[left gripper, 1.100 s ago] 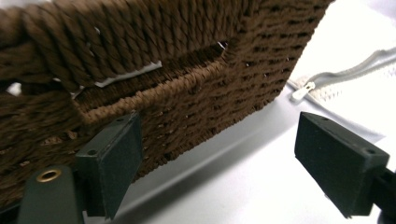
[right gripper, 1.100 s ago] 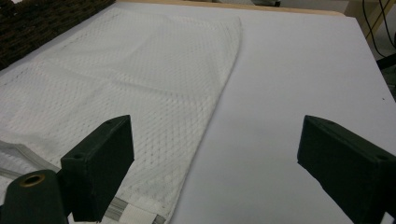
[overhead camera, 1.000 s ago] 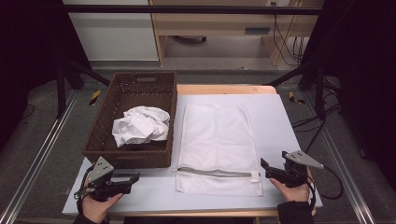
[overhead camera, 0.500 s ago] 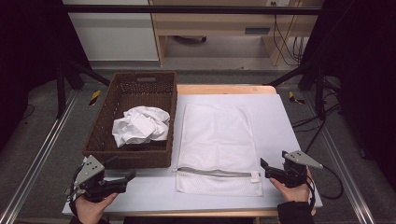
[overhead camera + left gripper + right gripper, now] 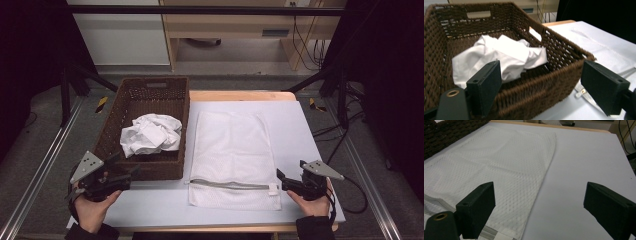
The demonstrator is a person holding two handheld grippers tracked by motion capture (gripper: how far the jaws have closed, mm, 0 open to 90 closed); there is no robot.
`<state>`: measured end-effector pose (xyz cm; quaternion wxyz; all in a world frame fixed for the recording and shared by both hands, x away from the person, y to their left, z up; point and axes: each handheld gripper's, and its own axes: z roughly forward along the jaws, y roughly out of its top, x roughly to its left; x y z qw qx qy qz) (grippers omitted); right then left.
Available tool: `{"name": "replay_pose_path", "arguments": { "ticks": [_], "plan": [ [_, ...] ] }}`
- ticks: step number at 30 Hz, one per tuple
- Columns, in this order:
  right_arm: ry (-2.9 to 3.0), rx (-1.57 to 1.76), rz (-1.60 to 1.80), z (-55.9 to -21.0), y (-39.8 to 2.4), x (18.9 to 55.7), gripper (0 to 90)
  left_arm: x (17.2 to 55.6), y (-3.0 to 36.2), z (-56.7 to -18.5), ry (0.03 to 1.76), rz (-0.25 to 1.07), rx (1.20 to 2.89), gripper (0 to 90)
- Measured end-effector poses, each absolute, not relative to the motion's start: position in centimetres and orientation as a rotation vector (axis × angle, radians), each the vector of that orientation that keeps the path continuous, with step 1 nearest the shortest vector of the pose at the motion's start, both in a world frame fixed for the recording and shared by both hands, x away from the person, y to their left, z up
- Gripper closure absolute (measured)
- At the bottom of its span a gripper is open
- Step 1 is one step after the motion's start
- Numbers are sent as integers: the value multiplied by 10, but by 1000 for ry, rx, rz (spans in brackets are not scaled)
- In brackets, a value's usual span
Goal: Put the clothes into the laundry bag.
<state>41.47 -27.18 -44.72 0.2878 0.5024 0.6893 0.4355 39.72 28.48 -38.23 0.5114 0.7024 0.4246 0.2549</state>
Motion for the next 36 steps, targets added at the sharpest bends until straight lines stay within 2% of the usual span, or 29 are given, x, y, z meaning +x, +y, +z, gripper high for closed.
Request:
{"name": "replay_pose_path", "arguments": {
  "ticks": [16,24,36],
  "plan": [
    [1849,1341,1155,-448,-269,416,102,444,282,-345,1046,665,1680,177],
    [1869,1344,1155,-450,-267,418,100,480,276,-325,1074,696,1724,175],
    [1883,1349,1148,-451,-267,419,100,534,263,-340,1138,726,1826,171]
  ]
}}
